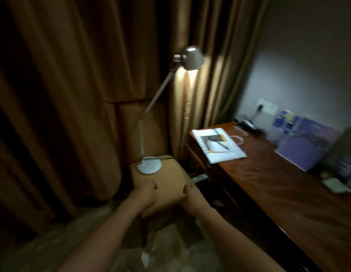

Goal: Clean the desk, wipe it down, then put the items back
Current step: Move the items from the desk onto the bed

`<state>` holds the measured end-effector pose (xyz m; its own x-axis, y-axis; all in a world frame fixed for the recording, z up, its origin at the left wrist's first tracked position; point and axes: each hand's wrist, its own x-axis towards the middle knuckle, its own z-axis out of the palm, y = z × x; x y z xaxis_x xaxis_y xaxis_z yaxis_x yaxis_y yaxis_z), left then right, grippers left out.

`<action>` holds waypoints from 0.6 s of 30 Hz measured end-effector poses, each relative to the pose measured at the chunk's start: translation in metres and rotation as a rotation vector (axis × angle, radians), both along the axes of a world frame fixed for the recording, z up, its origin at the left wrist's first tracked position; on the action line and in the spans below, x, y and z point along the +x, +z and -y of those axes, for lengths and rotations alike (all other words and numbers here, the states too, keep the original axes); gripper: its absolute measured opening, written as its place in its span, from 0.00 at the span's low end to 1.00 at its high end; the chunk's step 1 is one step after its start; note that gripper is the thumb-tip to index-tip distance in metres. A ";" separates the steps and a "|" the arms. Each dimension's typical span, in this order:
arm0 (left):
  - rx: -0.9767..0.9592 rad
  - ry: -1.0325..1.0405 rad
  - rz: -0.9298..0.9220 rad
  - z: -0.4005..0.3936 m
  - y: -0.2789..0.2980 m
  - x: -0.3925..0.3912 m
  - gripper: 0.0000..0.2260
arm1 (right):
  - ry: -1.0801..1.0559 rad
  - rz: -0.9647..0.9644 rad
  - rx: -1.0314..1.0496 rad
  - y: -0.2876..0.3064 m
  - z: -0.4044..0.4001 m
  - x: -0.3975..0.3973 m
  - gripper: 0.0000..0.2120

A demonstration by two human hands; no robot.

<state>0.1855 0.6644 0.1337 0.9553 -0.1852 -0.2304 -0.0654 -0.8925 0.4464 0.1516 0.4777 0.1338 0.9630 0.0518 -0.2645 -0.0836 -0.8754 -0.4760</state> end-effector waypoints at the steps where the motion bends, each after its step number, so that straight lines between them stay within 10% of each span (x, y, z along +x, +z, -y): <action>1: 0.004 -0.070 0.013 0.032 0.006 0.007 0.16 | -0.054 0.014 0.009 0.002 0.028 -0.002 0.26; 18: 0.168 -0.935 -0.008 0.458 -0.018 0.108 0.15 | -0.844 -0.086 0.006 -0.043 0.382 -0.018 0.21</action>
<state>0.2931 0.2068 0.1159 0.4351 -0.8382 -0.3289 -0.7834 -0.5325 0.3206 0.1338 0.0952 0.0911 0.6562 -0.6734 -0.3406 -0.7438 -0.5009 -0.4426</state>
